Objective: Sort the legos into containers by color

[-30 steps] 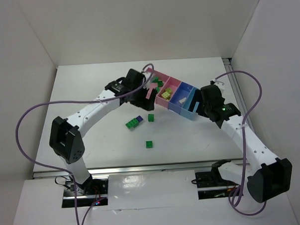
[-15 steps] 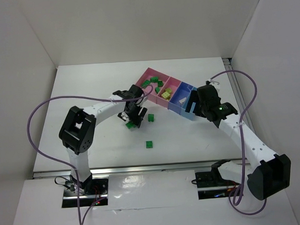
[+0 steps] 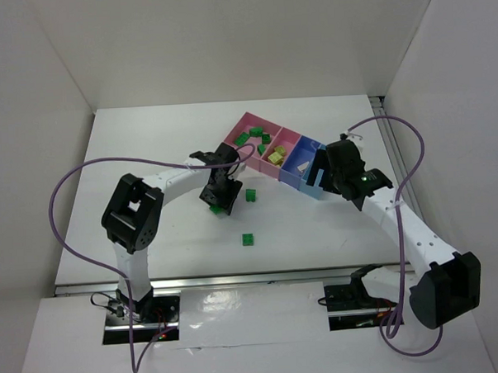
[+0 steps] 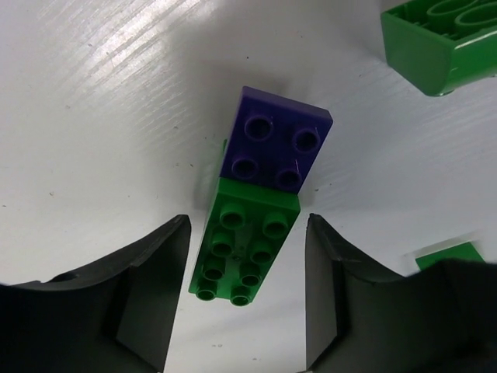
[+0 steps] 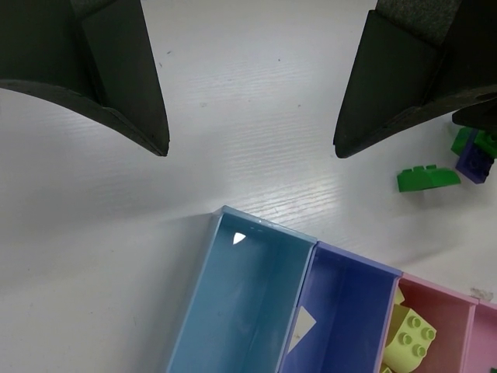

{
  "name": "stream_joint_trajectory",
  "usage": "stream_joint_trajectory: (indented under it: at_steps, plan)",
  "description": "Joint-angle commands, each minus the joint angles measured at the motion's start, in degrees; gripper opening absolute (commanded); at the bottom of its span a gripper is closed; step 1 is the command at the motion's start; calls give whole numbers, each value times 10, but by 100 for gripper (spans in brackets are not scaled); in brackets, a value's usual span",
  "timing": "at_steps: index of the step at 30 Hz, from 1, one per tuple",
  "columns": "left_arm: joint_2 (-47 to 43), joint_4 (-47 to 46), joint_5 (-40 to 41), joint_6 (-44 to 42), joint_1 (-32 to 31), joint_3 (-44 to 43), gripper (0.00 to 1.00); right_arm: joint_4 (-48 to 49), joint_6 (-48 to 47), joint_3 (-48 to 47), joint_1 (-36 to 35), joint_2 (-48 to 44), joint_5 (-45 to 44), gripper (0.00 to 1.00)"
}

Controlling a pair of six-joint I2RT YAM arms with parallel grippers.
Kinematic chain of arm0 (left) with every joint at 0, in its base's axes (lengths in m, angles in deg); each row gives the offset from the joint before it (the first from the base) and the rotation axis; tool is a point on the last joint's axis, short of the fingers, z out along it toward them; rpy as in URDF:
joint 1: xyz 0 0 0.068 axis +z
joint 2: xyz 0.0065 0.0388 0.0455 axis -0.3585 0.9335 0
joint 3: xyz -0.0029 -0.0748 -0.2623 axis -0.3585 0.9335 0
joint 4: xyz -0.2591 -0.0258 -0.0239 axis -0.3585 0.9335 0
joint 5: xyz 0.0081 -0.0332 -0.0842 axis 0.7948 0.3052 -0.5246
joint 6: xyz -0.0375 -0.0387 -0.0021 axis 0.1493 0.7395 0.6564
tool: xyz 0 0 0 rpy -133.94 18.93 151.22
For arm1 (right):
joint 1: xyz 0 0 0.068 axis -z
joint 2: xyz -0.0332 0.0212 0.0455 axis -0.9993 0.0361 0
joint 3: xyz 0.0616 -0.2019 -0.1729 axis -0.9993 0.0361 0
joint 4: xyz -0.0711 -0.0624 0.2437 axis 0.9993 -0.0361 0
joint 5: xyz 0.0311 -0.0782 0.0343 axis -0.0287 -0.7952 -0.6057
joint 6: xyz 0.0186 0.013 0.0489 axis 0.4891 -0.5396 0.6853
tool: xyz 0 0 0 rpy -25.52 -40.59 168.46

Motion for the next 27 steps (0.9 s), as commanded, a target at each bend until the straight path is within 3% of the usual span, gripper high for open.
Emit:
stream_joint_trajectory:
  at_steps: [1,4,8,18,25,27]
  plan:
    - [-16,24,-14,6,-2,-15,67,34,-10,-16,-5,4,4,94]
    - [-16,32,-14,6,-2,-15,68,34,-10,-21,-5,9,9,94]
    - [-16,45,-23,6,4,-20,57,39,-10,-21,-5,15,9,94]
    - [-29,60,-23,17,4,-20,54,39,-15,-27,-5,26,20,94]
    - [-35,72,-23,17,4,-20,29,44,-15,-27,-5,32,20,94]
    - [-42,78,-23,17,4,-34,27,44,-15,-32,-5,32,25,94]
